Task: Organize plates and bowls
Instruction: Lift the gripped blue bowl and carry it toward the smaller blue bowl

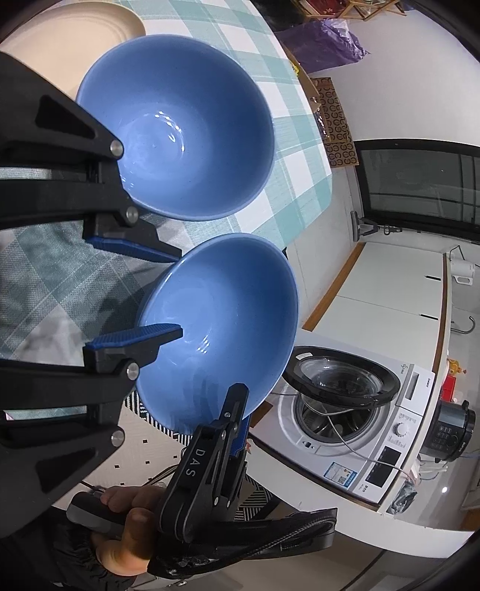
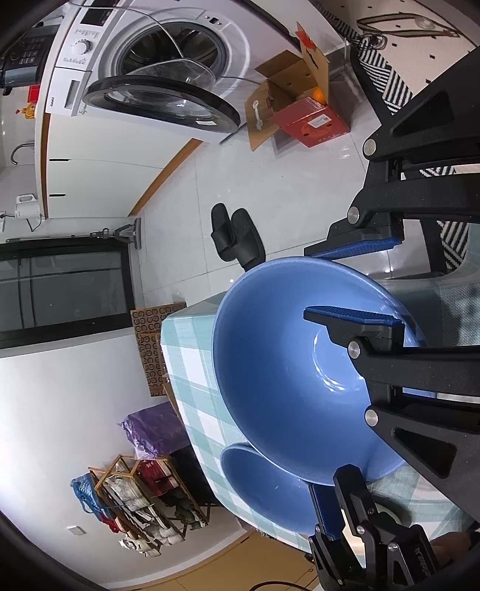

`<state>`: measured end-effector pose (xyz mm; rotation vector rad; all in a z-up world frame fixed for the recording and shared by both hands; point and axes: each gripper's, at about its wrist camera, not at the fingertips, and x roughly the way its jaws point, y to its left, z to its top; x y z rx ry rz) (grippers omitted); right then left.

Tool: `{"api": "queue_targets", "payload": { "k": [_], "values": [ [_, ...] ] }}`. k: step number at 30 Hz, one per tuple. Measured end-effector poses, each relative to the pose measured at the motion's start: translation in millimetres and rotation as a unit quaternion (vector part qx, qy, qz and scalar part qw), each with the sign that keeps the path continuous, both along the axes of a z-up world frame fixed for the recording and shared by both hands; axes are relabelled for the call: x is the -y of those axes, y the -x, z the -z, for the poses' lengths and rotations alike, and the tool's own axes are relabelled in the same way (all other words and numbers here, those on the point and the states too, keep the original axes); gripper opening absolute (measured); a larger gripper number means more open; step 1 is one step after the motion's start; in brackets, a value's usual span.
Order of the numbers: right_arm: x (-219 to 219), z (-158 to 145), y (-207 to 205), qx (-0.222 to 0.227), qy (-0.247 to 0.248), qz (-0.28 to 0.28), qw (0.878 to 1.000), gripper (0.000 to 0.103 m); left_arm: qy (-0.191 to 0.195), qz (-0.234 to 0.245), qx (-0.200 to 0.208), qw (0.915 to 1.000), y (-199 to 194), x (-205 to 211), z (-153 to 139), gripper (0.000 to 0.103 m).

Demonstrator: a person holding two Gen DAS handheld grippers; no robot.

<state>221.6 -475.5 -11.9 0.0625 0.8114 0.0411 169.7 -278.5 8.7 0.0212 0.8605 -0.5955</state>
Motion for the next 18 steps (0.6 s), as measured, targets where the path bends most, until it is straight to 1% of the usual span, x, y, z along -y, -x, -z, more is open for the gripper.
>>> {"api": "queue_targets", "payload": {
  "k": [18],
  "values": [
    [-10.6, -43.5, 25.6, 0.046, 0.012, 0.003, 0.999, 0.026, 0.01, -0.001, 0.033, 0.9994, 9.3, -9.6, -28.8, 0.033]
  ]
}}
